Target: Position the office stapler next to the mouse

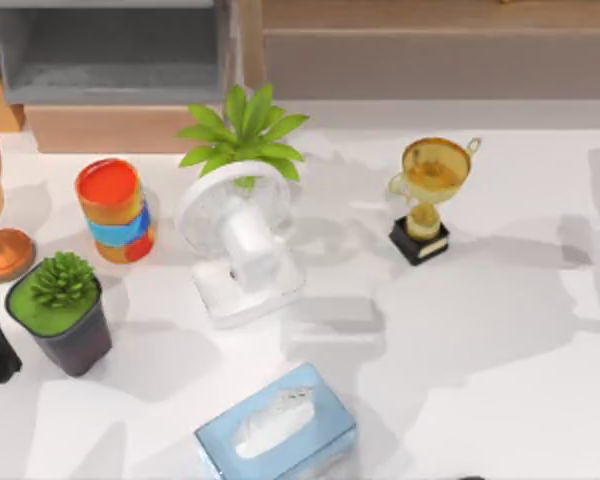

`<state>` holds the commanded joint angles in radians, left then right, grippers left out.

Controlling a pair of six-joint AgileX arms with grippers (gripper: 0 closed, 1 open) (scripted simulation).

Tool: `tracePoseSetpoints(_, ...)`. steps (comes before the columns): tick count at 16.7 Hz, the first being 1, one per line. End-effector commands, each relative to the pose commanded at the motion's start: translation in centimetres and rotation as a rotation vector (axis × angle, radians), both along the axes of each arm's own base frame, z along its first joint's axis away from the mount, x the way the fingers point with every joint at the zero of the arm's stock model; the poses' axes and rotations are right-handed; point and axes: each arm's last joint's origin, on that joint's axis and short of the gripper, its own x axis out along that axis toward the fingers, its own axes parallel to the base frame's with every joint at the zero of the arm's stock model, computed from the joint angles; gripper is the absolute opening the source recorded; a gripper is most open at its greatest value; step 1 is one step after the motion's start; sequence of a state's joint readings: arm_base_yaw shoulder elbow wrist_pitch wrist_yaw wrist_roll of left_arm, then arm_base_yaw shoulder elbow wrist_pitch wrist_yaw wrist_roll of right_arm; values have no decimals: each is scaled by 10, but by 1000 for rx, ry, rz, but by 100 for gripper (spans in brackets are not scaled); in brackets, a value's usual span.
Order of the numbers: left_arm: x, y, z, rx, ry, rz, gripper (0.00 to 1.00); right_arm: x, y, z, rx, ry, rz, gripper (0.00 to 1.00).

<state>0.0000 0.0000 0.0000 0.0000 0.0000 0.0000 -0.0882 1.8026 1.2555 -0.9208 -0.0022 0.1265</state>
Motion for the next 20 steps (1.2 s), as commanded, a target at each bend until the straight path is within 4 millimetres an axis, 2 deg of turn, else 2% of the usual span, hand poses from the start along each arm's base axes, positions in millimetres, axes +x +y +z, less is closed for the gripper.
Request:
tracePoseSetpoints(4, 0, 0, 0, 0, 0, 0, 100, 16, -3, -17, 9, 94, -15, 100)
tracePoseSetpoints(11, 0, 0, 0, 0, 0, 0, 100, 17, -2, -19, 10, 101, -13, 100)
tracePoseSetpoints(18, 0, 0, 0, 0, 0, 0, 100, 18, -3, -64, 10, 101, -15, 100)
tracePoseSetpoints(20, 0, 0, 0, 0, 0, 0, 100, 18, -3, -68, 10, 102, -15, 100)
